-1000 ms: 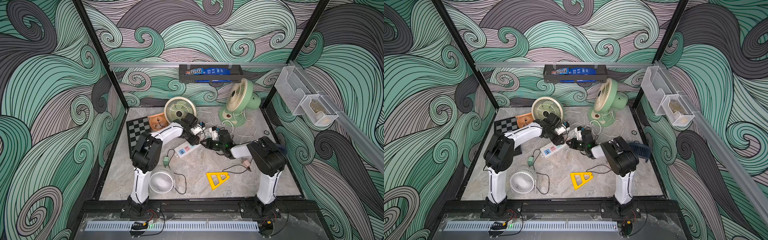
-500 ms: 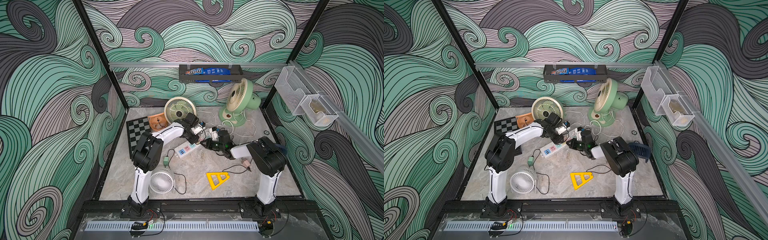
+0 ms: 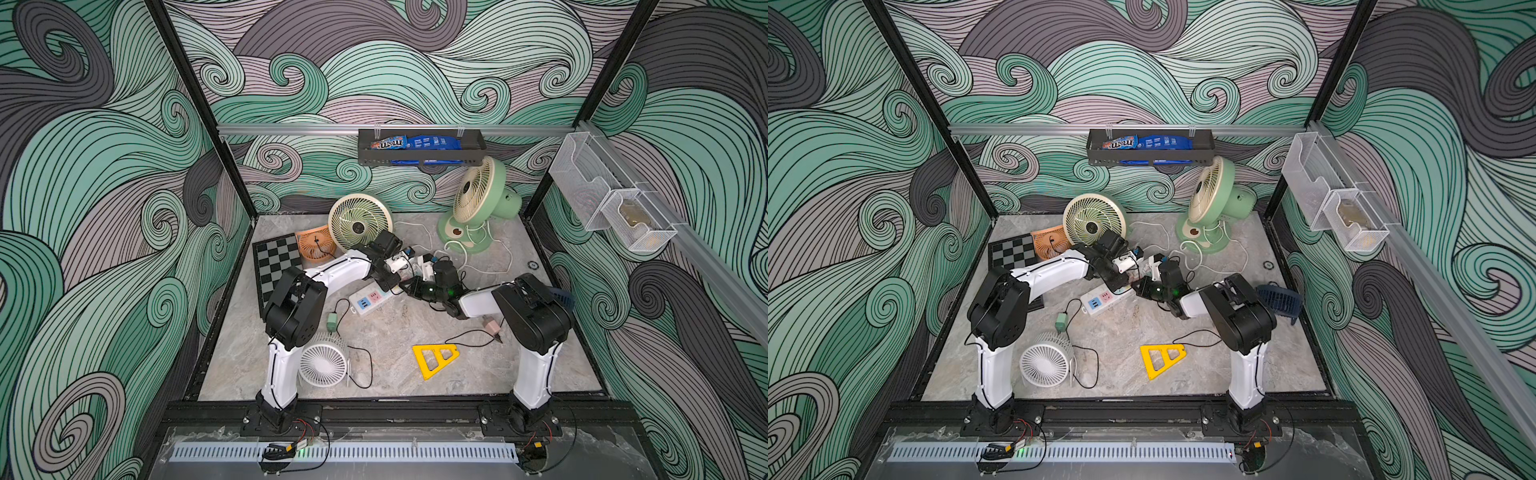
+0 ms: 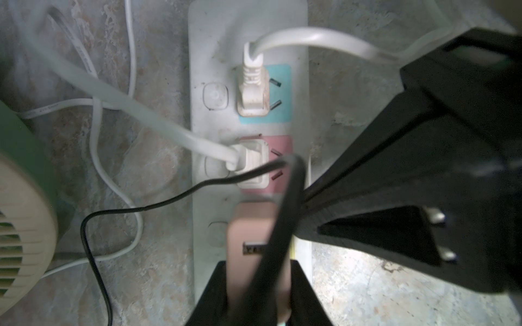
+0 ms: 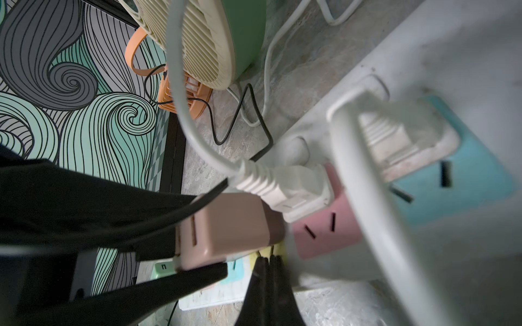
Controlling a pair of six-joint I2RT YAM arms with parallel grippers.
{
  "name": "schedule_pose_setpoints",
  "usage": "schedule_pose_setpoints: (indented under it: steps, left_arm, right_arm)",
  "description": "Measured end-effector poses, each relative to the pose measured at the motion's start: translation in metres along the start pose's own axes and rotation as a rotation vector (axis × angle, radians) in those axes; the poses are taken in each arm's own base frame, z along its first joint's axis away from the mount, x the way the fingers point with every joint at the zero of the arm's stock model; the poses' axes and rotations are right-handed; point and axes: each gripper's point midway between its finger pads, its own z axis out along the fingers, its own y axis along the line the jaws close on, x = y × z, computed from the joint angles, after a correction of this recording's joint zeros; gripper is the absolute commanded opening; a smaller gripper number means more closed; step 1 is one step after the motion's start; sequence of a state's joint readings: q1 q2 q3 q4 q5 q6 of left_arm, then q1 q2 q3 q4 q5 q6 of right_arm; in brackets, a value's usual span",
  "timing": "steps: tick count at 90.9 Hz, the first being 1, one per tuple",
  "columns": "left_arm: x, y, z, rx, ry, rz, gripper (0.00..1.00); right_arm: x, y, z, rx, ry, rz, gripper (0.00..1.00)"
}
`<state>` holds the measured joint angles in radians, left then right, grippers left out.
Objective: Unplug the desk fan from the power strip
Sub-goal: Remove the plug from the socket.
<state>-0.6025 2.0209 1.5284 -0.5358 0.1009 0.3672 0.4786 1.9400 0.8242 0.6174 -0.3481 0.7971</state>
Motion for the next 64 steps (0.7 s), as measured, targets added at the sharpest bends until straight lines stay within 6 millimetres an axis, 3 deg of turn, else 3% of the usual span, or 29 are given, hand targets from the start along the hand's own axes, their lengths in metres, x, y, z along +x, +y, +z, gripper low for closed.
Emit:
schedule_pose_setpoints:
  steps: [40, 64]
  left_arm:
    - [0.002, 0.010, -0.001, -0.006, 0.013, -0.019, 0.00]
    - [0.001, 0.003, 0.000, -0.052, 0.000, 0.043, 0.00]
  right_arm:
    - [-0.002, 0.000, 0.004, -0.004, -0.003, 0.002, 0.00]
    - [-0.003, 0.001, 0.007, -0.018, -0.007, 0.001, 0.00]
